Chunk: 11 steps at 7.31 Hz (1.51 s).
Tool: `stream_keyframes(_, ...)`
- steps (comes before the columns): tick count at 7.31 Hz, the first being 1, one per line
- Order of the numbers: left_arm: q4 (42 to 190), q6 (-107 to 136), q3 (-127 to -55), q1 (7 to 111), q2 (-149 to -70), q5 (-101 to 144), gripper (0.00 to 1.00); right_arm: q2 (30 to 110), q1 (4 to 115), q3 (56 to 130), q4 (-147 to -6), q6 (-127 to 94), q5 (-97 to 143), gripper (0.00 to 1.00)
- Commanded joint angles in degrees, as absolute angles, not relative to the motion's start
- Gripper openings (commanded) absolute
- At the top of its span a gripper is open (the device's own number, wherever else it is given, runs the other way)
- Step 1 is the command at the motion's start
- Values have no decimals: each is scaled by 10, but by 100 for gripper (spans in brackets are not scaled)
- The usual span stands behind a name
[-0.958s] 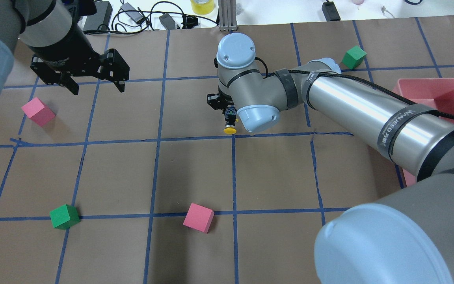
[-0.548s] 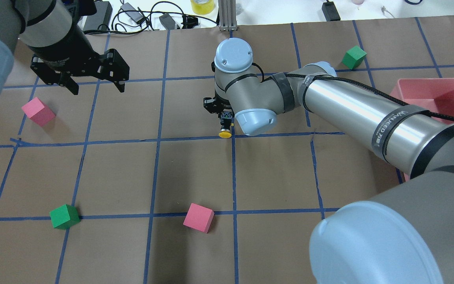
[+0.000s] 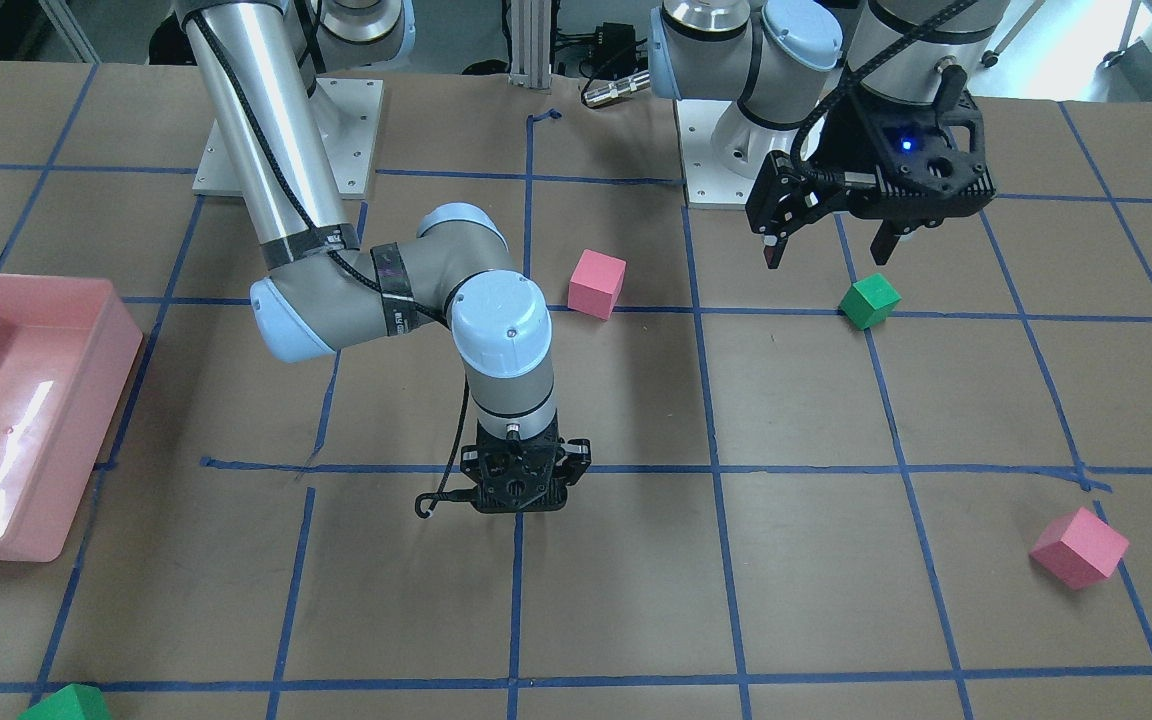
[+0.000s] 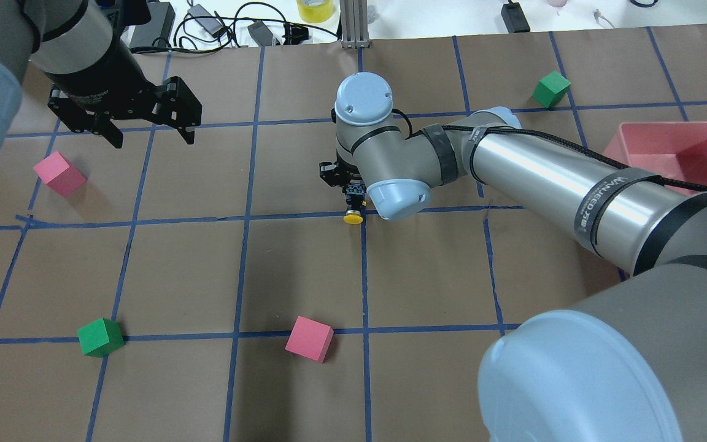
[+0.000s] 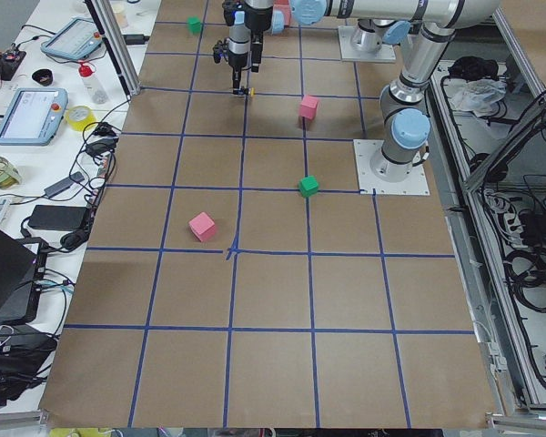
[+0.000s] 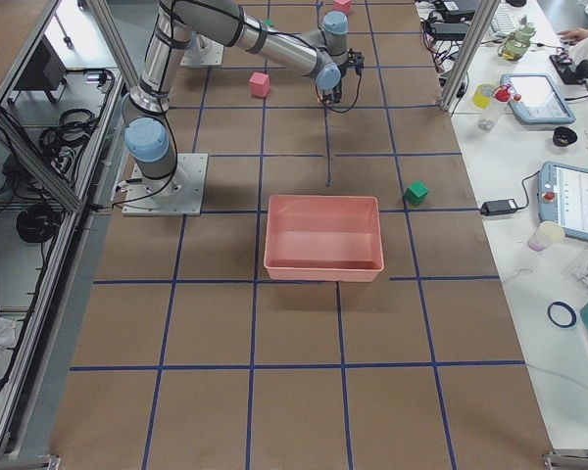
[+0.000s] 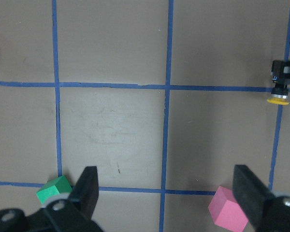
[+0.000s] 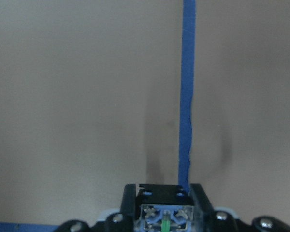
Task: Align button upright
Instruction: 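Lower the button onto the table and open the right gripper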
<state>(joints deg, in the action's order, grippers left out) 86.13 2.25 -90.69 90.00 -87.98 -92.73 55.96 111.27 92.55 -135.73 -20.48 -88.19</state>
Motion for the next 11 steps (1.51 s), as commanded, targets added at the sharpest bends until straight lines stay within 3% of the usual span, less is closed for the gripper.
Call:
stream_keyframes(1,861,23,-907,900,-880,-927,100,560,1113,929,-1363,-206,-880,16)
stream_keyframes(3,859,22,-907,900,-880,-927,100,560,1113,936,-1363,-208,-876,32)
stream_keyframes(6,860,23,-909,902,-878,-929,100,567,1113,944,-1361,-210,-875,100)
stream_keyframes(8,860,25,-924,903,-871,-928,100,600,1113,931,-1333,-203,-858,100)
stream_keyframes(11,724,31,-1022,909,-848,-927,100,686,1050,871,-1166,-102,-893,100)
